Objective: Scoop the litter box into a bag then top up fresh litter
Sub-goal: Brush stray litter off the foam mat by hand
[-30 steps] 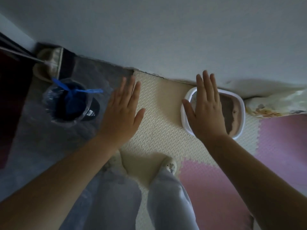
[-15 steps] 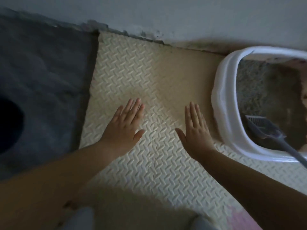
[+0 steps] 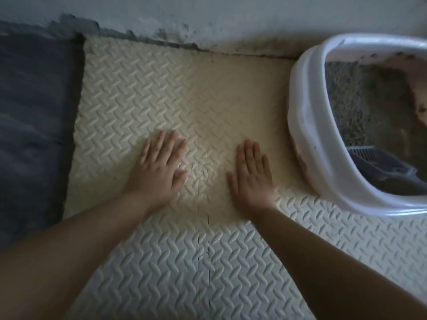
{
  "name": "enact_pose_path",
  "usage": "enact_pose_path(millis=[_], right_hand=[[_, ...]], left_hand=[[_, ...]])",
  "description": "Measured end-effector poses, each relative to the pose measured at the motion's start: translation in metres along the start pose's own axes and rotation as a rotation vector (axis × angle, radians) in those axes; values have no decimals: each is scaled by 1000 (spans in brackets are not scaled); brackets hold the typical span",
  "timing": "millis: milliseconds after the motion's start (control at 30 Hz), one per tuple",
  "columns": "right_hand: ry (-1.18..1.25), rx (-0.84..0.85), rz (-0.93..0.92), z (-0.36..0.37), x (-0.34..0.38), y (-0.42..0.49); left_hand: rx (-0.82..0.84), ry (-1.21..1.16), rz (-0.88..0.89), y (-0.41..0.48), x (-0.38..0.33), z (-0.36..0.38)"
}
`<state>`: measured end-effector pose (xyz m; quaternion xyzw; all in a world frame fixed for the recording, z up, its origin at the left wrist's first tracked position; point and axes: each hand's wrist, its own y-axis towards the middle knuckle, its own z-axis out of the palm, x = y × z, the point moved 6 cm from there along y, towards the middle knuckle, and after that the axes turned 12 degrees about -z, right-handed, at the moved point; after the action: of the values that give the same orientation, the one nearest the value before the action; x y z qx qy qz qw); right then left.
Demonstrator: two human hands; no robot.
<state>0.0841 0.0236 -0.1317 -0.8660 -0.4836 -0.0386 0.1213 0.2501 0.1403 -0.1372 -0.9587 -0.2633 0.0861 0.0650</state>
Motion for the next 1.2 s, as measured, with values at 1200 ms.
enact_pose_path(millis=[1200], right_hand=[[17,14,22,10,-7,-74]], left_hand=[[-12,61,276,-32,-48,16]])
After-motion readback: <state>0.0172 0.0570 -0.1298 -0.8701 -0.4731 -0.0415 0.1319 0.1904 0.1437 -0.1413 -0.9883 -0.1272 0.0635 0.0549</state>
